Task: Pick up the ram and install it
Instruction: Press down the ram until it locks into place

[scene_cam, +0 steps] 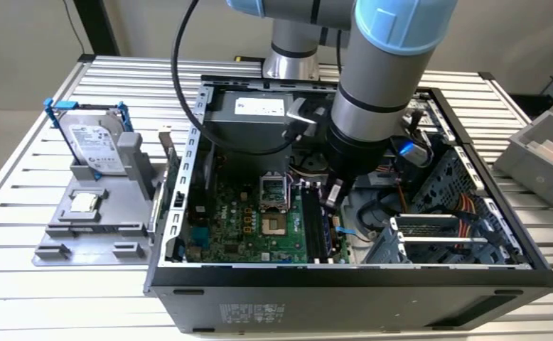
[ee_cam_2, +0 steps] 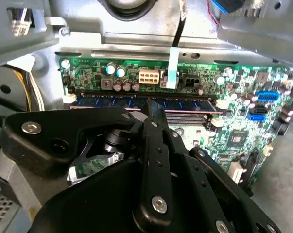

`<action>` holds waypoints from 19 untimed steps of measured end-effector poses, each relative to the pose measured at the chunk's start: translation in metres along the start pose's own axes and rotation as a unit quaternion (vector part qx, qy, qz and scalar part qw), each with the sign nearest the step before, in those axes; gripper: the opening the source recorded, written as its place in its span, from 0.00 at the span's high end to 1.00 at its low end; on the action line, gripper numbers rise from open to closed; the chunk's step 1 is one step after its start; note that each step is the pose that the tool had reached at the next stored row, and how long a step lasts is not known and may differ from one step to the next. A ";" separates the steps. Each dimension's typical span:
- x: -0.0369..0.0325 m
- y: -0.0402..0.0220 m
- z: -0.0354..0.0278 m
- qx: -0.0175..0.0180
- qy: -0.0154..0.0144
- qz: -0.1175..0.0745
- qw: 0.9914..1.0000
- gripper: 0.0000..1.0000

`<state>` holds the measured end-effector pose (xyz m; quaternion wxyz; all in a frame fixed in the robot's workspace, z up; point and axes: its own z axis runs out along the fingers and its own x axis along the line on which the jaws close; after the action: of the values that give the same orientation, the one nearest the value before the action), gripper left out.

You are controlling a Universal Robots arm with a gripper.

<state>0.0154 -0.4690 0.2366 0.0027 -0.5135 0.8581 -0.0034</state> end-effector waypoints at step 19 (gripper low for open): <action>0.0005 0.0008 0.0024 -0.003 -0.005 -0.157 0.988 1.00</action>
<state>0.0145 -0.4691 0.2342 0.0048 -0.6422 0.7665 0.0007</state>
